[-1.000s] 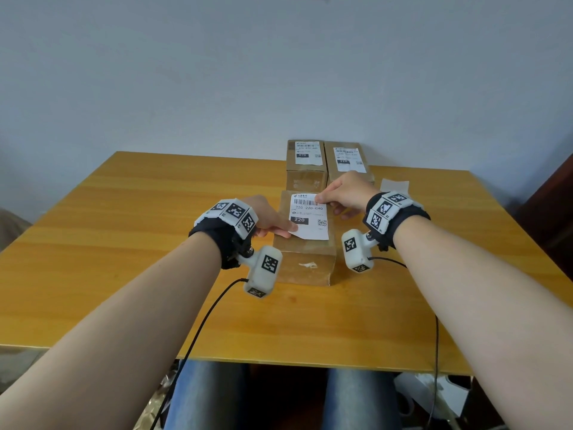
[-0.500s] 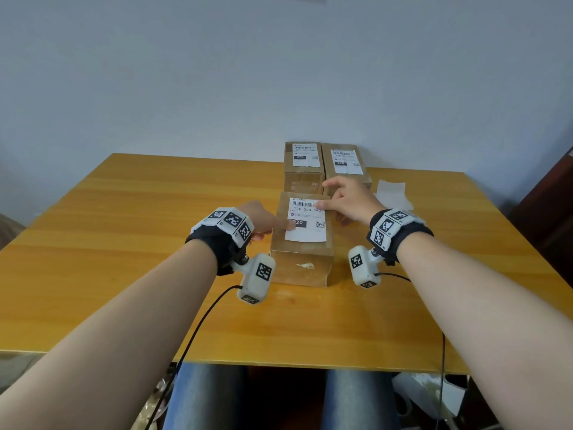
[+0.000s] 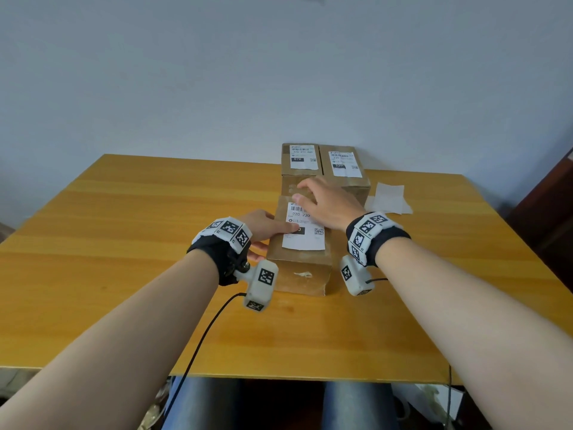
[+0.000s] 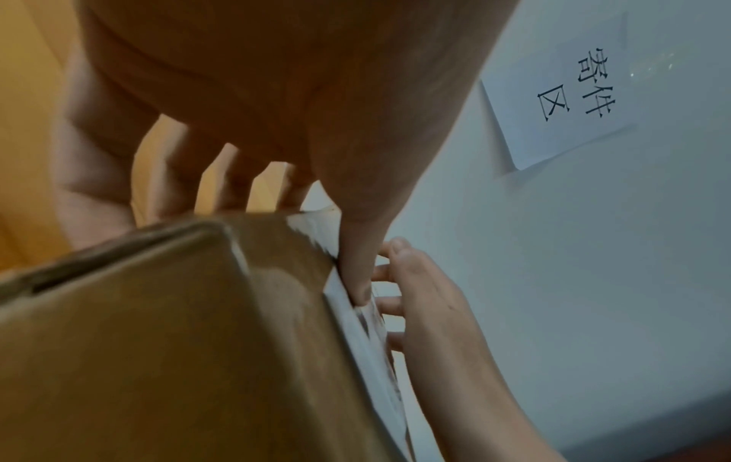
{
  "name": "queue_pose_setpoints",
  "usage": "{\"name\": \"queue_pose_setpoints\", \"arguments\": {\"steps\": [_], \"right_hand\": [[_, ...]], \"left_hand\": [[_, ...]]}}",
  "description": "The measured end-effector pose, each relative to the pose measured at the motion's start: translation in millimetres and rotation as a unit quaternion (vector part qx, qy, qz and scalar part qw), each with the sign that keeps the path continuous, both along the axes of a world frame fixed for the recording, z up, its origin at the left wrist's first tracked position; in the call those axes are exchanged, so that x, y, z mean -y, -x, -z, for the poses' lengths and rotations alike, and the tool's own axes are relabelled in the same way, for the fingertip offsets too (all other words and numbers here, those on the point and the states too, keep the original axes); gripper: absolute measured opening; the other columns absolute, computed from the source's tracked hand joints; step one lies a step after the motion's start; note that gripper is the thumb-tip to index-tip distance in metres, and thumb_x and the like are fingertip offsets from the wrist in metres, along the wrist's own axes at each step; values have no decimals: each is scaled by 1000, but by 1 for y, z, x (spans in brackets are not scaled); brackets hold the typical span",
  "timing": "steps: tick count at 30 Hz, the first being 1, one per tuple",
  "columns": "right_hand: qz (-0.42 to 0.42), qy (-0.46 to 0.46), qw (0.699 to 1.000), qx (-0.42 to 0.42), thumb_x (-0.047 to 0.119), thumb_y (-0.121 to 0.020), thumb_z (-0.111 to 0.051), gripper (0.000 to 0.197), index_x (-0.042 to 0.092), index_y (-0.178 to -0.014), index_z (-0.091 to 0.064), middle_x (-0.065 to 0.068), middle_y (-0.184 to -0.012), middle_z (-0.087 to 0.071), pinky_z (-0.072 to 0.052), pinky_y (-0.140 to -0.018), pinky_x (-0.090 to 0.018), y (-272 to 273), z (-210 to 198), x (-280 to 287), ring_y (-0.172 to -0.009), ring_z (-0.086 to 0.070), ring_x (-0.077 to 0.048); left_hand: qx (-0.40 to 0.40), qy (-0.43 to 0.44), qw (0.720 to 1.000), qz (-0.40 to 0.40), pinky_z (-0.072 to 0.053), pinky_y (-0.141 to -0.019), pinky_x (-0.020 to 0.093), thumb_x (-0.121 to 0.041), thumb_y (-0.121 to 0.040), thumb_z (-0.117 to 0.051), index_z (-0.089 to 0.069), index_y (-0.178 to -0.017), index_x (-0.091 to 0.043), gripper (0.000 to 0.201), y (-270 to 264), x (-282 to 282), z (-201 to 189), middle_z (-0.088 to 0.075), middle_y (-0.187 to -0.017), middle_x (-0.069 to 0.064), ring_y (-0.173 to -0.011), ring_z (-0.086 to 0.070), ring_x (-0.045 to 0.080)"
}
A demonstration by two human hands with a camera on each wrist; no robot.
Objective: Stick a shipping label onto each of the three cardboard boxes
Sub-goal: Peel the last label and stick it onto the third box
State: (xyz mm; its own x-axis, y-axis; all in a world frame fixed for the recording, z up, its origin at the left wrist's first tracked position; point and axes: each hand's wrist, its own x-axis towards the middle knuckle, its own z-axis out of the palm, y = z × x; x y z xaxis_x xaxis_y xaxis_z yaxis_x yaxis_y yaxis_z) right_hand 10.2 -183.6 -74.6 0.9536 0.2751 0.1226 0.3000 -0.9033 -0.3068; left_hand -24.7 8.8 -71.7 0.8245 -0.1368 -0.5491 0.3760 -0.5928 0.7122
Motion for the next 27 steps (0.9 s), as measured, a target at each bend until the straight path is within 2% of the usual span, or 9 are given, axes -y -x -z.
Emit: {"name": "queue_pose_setpoints", "arguments": {"steps": [4, 6, 8, 12, 15, 20, 24, 27], "right_hand": [[13, 23, 1000, 0, 70, -101, -29, 63, 28, -143, -50, 4, -149, -54, -51, -96, -46, -2, -1, -16, -125, -59, -20], [26, 28, 999, -9, 73, -100, -27, 66, 28, -143, -51, 4, -149, -54, -47, -95, -46, -4, 1, -21, -127, -59, -22], [38, 35, 999, -18, 75, -99, -25, 68, 28, -141, -52, 3, -147, -57, -47, -91, -45, -5, 6, -23, -126, -59, -24], [52, 45, 998, -8, 75, -98, -25, 65, 27, -126, -59, 3, -128, -65, -47, -80, -43, -5, 18, -25, -113, -62, -24], [64, 48, 997, -2, 74, -98, -21, 64, 27, -118, -60, 2, -121, -65, -49, -79, -44, -5, 23, -28, -108, -62, -26], [86, 71, 994, 5, 71, -99, -20, 64, 26, -119, -59, -3, -118, -65, -50, -79, -45, -2, 25, -28, -108, -62, -30], [95, 95, 991, 7, 69, -101, -23, 61, 23, -119, -59, -3, -116, -67, -44, -73, -42, -3, 25, -28, -106, -63, -32], [92, 102, 991, 8, 68, -101, -23, 59, 23, -118, -59, -2, -116, -68, -42, -73, -41, -5, 26, -27, -106, -62, -31]], "left_hand": [[0, 7, 1000, 0, -61, -67, 34, -56, -82, -77, -64, -105, -24, 41, -1, -2, 3, -75, -101, -1, -84, -72, 20], [2, 9, 1000, -2, -63, -75, 38, -56, -82, -78, -62, -98, -25, 38, -2, -3, 4, -75, -99, -2, -86, -73, 20], [4, 8, 1000, -2, -63, -83, 44, -57, -80, -78, -63, -99, -25, 40, -3, -4, 5, -76, -100, -2, -91, -75, 21], [5, 9, 1000, 0, -64, -79, 44, -59, -78, -80, -67, -106, -22, 48, -6, -4, 6, -78, -99, -4, -90, -77, 20], [3, 17, 1000, -4, -65, -77, 43, -57, -77, -81, -67, -105, -24, 46, -6, -6, 7, -79, -96, -5, -87, -77, 18], [4, 29, 999, -13, -65, -73, 38, -56, -77, -82, -63, -97, -27, 40, -5, -6, 7, -76, -95, -5, -79, -76, 15], [0, 35, 999, -17, -64, -83, 44, -56, -76, -83, -58, -95, -30, 41, -4, -7, 8, -75, -98, -5, -82, -75, 15], [-5, 41, 999, -20, -63, -84, 44, -56, -75, -83, -57, -96, -30, 43, -5, -8, 10, -75, -99, -5, -81, -76, 15]]}}
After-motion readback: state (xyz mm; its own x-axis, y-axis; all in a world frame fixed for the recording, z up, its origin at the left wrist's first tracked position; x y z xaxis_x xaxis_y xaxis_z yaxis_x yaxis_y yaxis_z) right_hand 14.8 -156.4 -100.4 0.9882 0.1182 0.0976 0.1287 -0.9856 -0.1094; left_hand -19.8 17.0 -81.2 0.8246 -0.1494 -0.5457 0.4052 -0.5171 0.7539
